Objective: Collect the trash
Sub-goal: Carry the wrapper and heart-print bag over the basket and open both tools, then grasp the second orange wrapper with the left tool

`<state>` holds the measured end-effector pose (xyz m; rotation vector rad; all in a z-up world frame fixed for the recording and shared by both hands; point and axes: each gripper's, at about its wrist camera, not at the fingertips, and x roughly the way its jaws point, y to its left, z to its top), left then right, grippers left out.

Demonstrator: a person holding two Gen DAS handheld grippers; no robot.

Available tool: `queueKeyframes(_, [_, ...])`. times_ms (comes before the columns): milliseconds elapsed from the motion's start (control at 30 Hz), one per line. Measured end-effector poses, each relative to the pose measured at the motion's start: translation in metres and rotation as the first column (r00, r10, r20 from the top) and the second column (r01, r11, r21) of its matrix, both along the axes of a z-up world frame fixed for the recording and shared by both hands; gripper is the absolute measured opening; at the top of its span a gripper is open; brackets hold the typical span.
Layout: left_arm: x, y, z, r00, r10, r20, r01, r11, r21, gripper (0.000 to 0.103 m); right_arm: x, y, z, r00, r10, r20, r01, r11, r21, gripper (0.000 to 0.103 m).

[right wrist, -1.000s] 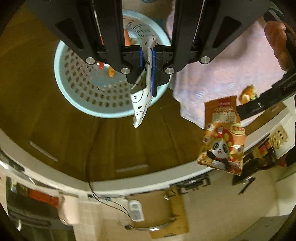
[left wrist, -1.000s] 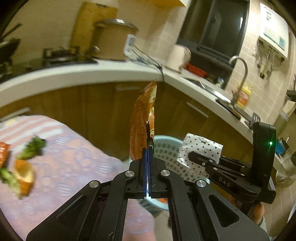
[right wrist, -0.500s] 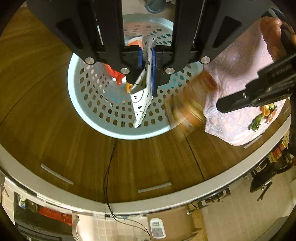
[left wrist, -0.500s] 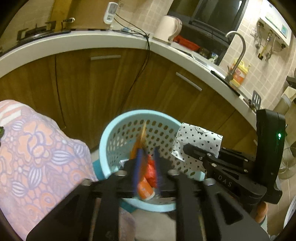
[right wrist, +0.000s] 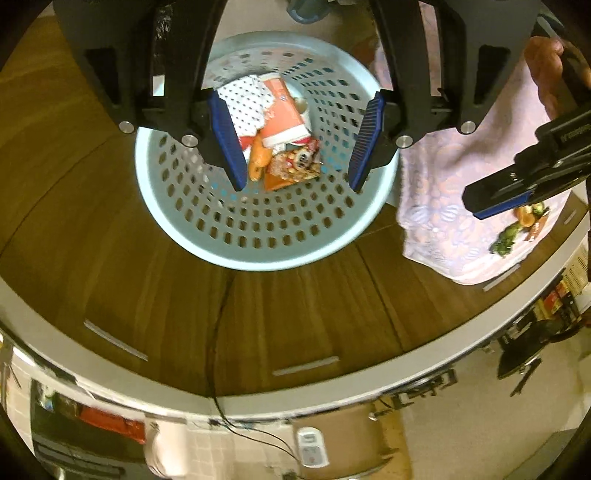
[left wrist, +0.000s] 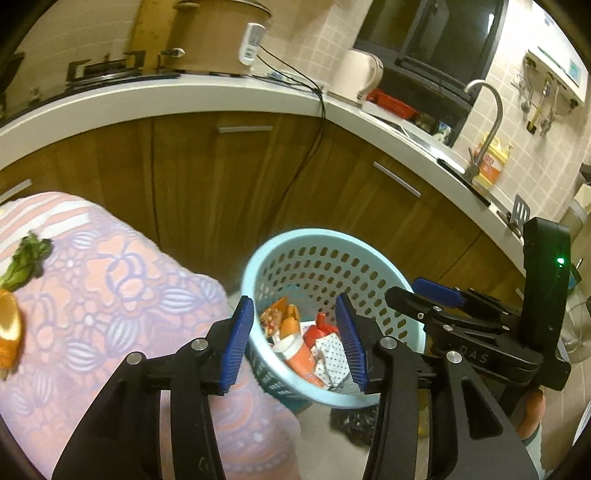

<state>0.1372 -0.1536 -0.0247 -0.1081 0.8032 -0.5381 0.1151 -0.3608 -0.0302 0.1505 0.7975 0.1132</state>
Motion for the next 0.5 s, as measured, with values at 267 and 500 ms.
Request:
queueKeyframes(267, [-0.017,0.056,0.023,0.994,0.103,0.045,-0.1,0.993,-0.058,0.056,-0.004,0.055,0.028,0.992,0.1,0.072,-0.098,0.995,-0.033,0.061])
queueKeyframes(500, [-0.032,0.128,0.044,0.963,0.256,0.081,-0.25,0.965,-0.073,0.056,-0.001,0.12,0.039,0.971,0.215,0.1,-0.211,0.976,-0.053,0.061])
